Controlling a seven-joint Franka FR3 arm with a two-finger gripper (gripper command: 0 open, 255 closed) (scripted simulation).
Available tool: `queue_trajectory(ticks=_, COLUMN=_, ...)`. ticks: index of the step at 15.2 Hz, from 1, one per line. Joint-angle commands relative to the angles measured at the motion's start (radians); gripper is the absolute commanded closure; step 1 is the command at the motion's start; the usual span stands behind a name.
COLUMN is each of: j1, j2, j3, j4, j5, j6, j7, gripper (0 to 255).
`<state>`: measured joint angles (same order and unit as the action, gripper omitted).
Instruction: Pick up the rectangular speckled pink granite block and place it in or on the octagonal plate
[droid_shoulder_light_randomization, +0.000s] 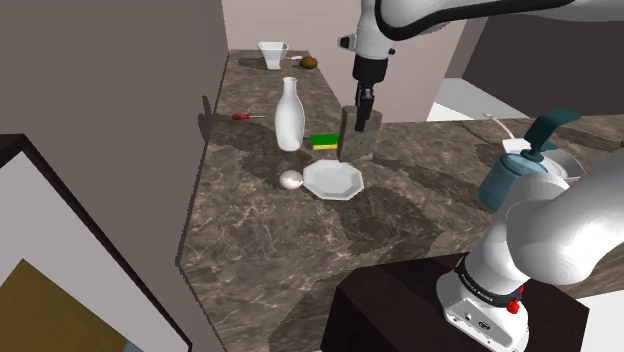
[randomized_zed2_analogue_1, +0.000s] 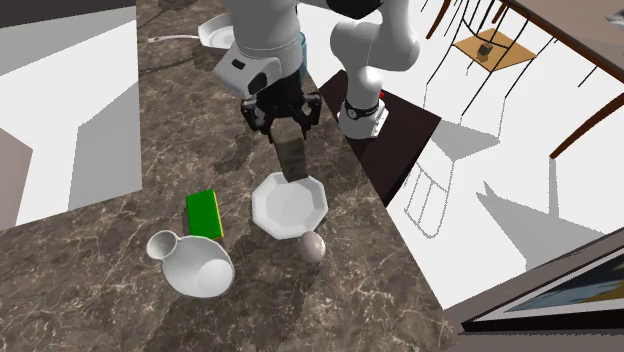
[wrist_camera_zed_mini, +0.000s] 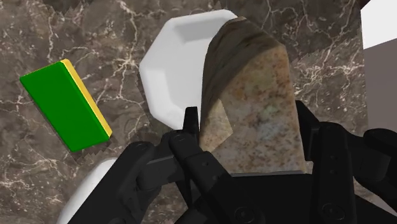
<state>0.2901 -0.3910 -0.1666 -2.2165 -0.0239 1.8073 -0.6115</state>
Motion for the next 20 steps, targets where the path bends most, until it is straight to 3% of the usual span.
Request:
queue_trajectory(ticks=1, j1=0.01, j2=0.082, j3=0.001, j4=0.089, j5=0.014, j6=-0.007, j7=0.003, gripper=255)
queue_trajectory(ticks=2, j1=0.015, j2=0.123, j3=0.003, j4=0.138, j5=0.021, j6=-0.015, j7=0.005, gripper=255)
queue_trajectory(ticks=20, j1=0.013, j2=0.169, j3=-0.004, j4=-0.061, j5=0.027, j6=0.23, j7=-0.007, gripper=255)
